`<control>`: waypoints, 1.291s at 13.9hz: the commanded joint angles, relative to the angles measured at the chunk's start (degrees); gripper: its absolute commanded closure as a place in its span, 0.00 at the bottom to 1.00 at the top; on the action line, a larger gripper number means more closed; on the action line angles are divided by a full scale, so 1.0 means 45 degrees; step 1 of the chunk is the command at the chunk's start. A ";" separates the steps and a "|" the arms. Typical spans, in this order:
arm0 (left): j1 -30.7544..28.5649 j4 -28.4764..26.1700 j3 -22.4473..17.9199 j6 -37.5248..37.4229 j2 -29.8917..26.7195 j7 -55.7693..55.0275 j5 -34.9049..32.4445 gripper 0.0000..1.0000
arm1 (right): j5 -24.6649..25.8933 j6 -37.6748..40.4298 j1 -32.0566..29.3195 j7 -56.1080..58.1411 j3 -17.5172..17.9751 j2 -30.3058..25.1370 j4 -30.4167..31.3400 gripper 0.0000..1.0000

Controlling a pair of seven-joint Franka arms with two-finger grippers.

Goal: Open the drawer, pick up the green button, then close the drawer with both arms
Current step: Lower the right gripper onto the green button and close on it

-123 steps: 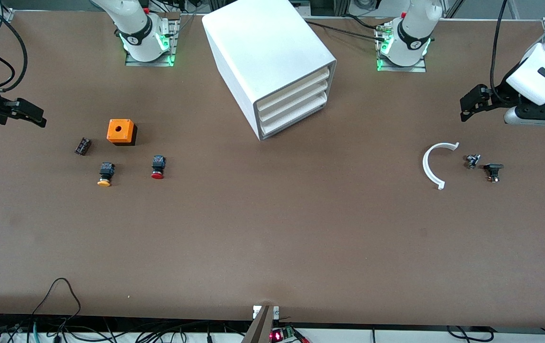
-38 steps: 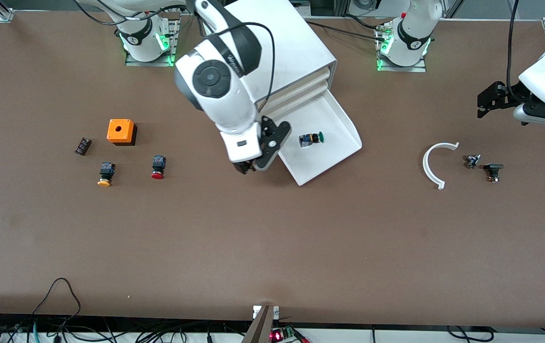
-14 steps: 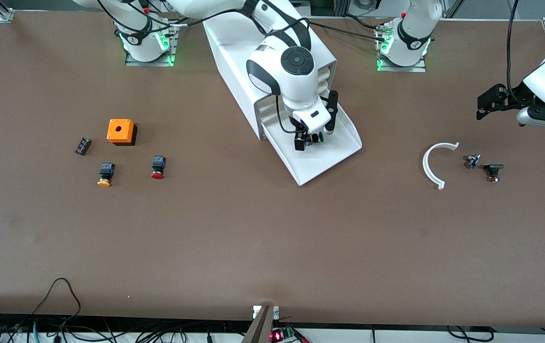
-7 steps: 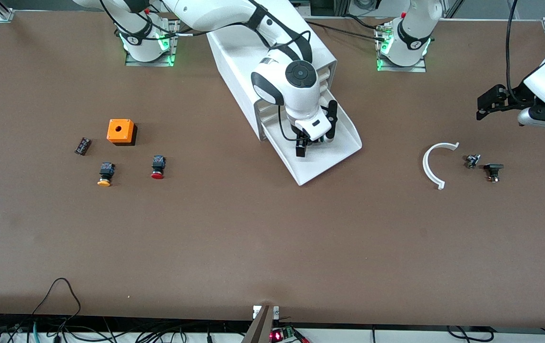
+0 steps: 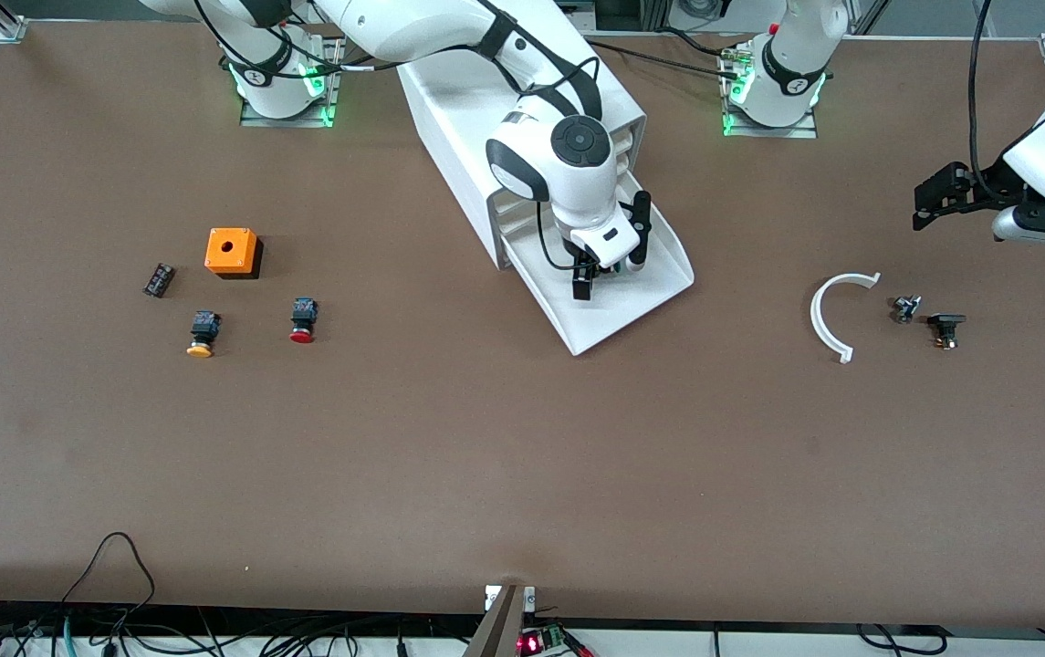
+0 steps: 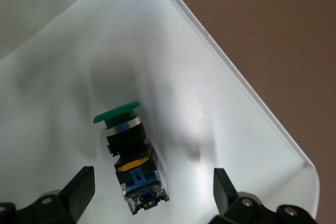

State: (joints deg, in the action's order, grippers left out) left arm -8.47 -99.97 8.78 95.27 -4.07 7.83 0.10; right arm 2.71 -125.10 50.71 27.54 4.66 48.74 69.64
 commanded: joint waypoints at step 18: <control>0.0222 0.0321 -0.0095 -0.0214 0.0065 -0.0139 0.0193 0.00 | 0.0589 0.0730 0.0488 0.0091 -0.0175 0.0496 -0.0690 0.34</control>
State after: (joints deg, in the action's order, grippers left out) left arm -8.11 -99.93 8.78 95.27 -4.07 7.78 0.10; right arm 4.58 -122.27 51.90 27.63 4.45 49.81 69.29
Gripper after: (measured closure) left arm 0.000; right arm 0.273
